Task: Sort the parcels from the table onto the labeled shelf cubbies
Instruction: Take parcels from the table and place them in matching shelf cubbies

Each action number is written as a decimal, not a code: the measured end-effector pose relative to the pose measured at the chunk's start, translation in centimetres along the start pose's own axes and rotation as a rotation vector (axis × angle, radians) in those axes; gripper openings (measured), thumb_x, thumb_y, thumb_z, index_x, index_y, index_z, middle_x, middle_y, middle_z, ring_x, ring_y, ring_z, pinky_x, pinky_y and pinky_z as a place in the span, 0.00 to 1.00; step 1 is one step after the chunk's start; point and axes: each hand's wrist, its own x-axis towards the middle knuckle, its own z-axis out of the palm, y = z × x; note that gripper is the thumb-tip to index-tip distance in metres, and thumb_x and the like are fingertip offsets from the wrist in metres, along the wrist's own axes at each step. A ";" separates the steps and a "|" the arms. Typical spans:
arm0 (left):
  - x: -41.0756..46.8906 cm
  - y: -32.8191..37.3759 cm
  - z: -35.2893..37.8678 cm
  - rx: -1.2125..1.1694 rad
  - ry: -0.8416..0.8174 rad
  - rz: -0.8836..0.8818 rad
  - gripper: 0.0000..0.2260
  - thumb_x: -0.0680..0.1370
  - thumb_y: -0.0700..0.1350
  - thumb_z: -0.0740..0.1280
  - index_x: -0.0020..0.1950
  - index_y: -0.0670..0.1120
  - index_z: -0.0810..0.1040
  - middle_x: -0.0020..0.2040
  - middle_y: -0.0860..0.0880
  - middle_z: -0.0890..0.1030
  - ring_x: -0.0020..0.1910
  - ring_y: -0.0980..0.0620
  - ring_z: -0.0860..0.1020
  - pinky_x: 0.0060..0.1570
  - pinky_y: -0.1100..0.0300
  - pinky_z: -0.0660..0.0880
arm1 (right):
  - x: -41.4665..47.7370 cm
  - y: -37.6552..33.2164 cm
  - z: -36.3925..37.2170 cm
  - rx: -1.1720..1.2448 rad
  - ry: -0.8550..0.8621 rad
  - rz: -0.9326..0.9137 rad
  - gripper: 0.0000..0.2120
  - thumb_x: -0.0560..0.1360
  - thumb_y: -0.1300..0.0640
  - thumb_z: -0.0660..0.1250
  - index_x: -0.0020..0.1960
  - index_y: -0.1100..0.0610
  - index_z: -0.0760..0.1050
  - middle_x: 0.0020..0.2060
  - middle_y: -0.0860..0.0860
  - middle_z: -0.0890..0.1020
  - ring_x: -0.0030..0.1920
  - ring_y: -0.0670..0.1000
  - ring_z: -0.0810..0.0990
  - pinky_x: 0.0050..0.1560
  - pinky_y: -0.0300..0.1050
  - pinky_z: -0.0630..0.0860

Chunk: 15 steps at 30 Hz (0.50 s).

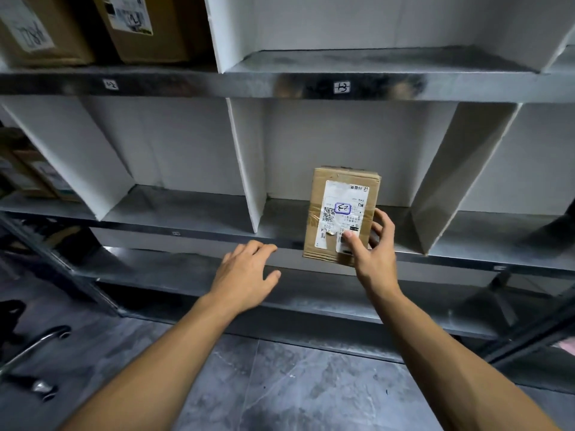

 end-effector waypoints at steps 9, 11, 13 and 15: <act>6.3 -3.3 0.8 -0.011 -0.065 -0.007 0.24 0.79 0.58 0.61 0.73 0.54 0.64 0.68 0.52 0.69 0.66 0.48 0.67 0.65 0.50 0.65 | 8.3 1.5 5.6 -0.061 -0.017 0.002 0.32 0.76 0.52 0.72 0.74 0.44 0.60 0.64 0.42 0.76 0.65 0.45 0.76 0.67 0.57 0.75; 8.2 -3.8 1.1 -0.024 -0.059 0.011 0.24 0.78 0.57 0.61 0.73 0.54 0.65 0.67 0.52 0.70 0.64 0.48 0.68 0.64 0.51 0.65 | 10.5 2.1 6.5 -0.079 -0.038 0.003 0.31 0.75 0.52 0.73 0.72 0.42 0.61 0.65 0.45 0.76 0.65 0.47 0.77 0.64 0.60 0.77; 10.0 -4.1 1.6 -0.050 -0.044 0.022 0.23 0.78 0.57 0.62 0.72 0.54 0.66 0.66 0.52 0.71 0.63 0.48 0.68 0.63 0.51 0.66 | 12.3 2.8 7.3 -0.098 -0.041 -0.018 0.30 0.75 0.54 0.73 0.71 0.43 0.63 0.65 0.47 0.77 0.63 0.47 0.78 0.63 0.59 0.77; 11.3 -4.4 2.2 -0.082 -0.044 0.034 0.23 0.78 0.57 0.62 0.72 0.54 0.66 0.66 0.53 0.71 0.64 0.48 0.68 0.63 0.50 0.66 | 13.7 3.7 8.1 -0.119 -0.018 -0.039 0.30 0.75 0.55 0.73 0.72 0.45 0.64 0.65 0.48 0.77 0.62 0.46 0.78 0.64 0.56 0.77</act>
